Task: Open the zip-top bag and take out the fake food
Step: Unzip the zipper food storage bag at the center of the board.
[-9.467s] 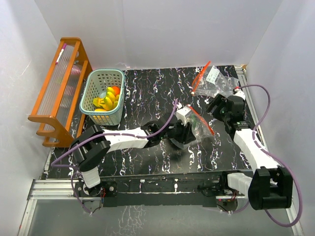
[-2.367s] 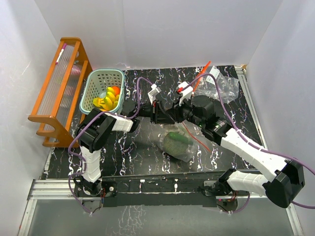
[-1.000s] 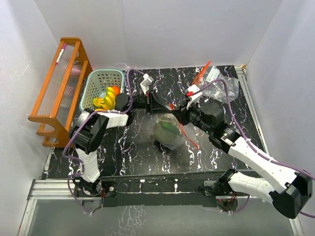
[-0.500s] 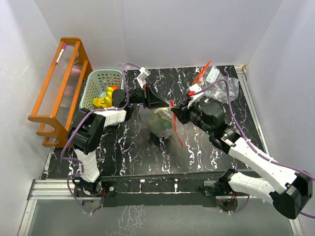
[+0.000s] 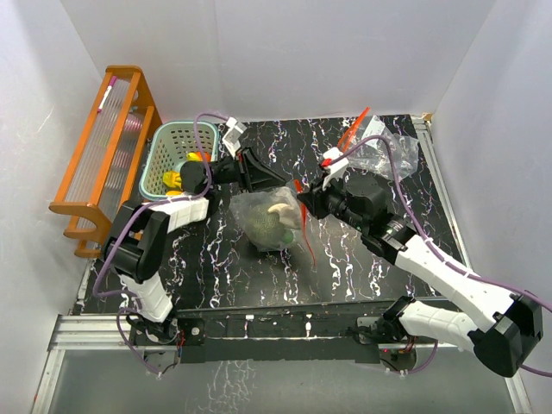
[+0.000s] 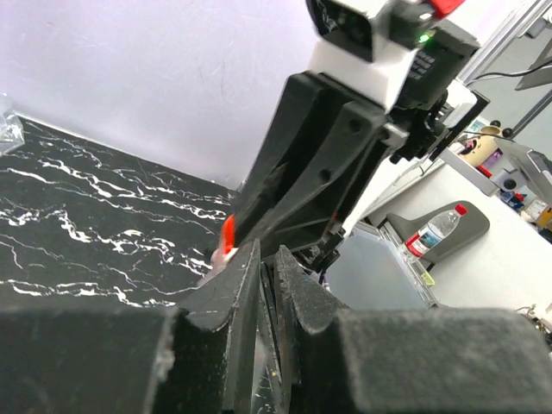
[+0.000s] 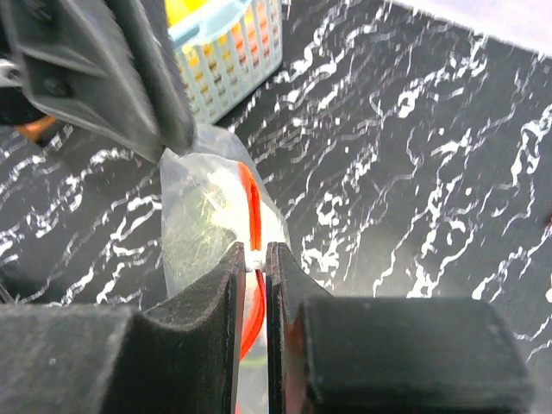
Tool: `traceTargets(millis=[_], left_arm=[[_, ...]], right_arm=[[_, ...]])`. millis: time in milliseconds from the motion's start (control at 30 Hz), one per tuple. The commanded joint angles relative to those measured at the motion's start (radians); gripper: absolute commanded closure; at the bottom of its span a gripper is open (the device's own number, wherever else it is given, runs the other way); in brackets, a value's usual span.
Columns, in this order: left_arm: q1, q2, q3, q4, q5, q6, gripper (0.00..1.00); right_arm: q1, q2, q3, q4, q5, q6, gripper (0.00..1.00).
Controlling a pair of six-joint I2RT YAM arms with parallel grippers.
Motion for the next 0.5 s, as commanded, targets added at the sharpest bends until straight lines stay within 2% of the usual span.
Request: traceTargets(millis=[0,133,233,333,400,467], left_arm=[[-0.008,-0.098,-0.095,0.202,-0.045,0.069,0.86],[-0.017,-0.077,-0.152,0.203,-0.05,0.098,0.77],[-0.02,-0.047,-0.136,0.201,-0.039,0.103,0.68],[-0.023,-0.022,-0.109,0.201,-0.028,0.12,0.64],[-0.03,-0.01,-0.1,0.201,-0.026,0.15,0.57],[-0.034,0.007,-0.088,0.201,-0.032,0.162,0.43]], right_arm=[[-0.005,-0.002,-0.034,-0.009,-0.015,0.018,0.92],[-0.004,0.009,-0.055,-0.008,-0.021,0.027,0.92],[-0.004,0.016,-0.055,-0.006,-0.033,0.032,0.92],[-0.004,0.014,-0.039,-0.003,-0.05,0.033,0.92],[-0.004,0.012,-0.037,0.002,-0.066,0.034,0.92],[-0.005,0.01,-0.039,0.004,-0.076,0.04,0.92]])
